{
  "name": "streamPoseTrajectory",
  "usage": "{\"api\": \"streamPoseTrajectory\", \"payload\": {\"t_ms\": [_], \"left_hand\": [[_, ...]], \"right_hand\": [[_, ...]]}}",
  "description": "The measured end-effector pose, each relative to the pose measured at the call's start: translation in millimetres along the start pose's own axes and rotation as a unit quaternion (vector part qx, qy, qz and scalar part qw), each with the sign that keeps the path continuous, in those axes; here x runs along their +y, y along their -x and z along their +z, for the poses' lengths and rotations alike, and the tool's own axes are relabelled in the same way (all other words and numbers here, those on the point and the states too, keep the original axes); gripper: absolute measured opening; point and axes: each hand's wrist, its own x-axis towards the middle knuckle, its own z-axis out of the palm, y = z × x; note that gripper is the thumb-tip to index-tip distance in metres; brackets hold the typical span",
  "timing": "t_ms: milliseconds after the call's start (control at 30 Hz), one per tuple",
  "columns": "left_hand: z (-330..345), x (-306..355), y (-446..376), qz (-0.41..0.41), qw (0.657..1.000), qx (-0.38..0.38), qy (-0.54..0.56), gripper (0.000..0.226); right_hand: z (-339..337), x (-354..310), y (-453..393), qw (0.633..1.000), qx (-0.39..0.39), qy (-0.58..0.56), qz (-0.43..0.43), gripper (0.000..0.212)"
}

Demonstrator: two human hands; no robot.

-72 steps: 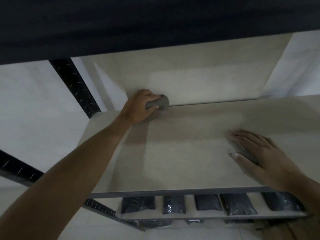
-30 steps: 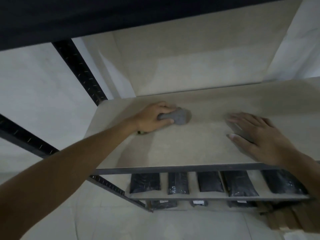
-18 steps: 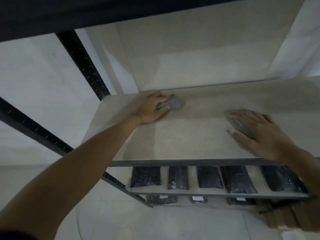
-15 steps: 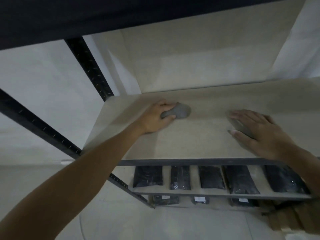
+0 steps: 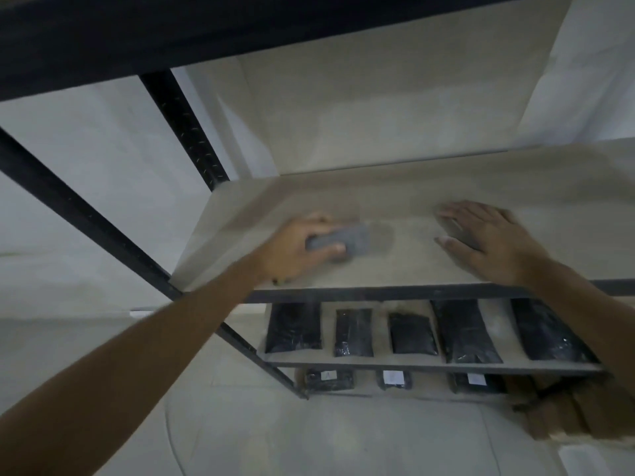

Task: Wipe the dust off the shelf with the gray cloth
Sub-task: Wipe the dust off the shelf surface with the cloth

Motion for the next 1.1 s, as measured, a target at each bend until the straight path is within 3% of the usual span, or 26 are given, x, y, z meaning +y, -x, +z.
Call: {"api": "streamPoseTrajectory", "payload": {"t_ms": [100, 233, 367, 433, 500, 567, 700, 833, 900, 1000, 1100], "left_hand": [[-3, -25, -34, -0.013, 0.998, 0.044, -0.043, 0.016], [18, -32, -27, -0.051, 0.995, 0.047, -0.072, 0.032], [34, 5, 9, -0.028, 0.996, -0.015, -0.08, 0.044], [37, 26, 29, 0.007, 0.996, -0.073, -0.046, 0.041], [29, 31, 32, 0.035, 0.996, -0.081, -0.017, 0.033], [14, 25, 17, 0.004, 0.999, -0.032, -0.013, 0.026], [-9, -10, -40, -0.067, 0.993, 0.06, -0.073, 0.035], [-12, -55, -98, -0.163, 0.962, 0.137, -0.174, 0.045], [-4, -69, -118, -0.204, 0.944, 0.17, -0.197, 0.039], [6, -79, -135, -0.235, 0.923, 0.219, -0.213, 0.029], [8, -81, -146, -0.259, 0.914, 0.221, -0.219, 0.031]], "right_hand": [[-1, 0, 1, 1.0, -0.005, 0.003, -0.002, 0.066], [1, 2, 2, 1.0, -0.008, 0.008, -0.005, 0.065], [-2, -2, 4, 1.0, -0.019, 0.002, 0.001, 0.067], [-3, -4, 5, 1.0, -0.013, -0.002, 0.004, 0.068], [-3, -5, 4, 1.0, -0.01, -0.008, 0.005, 0.066], [-7, -1, 1, 0.999, -0.026, -0.025, -0.003, 0.066], [-20, 26, 5, 0.999, -0.032, -0.029, -0.025, 0.072], [-35, 67, 21, 0.999, -0.023, 0.01, 0.041, 0.078], [-39, 79, 29, 0.998, -0.02, 0.008, 0.054, 0.078], [-34, 82, 35, 0.998, 0.002, 0.024, 0.051, 0.071], [-31, 78, 36, 0.998, 0.019, 0.039, 0.052, 0.067]]}}
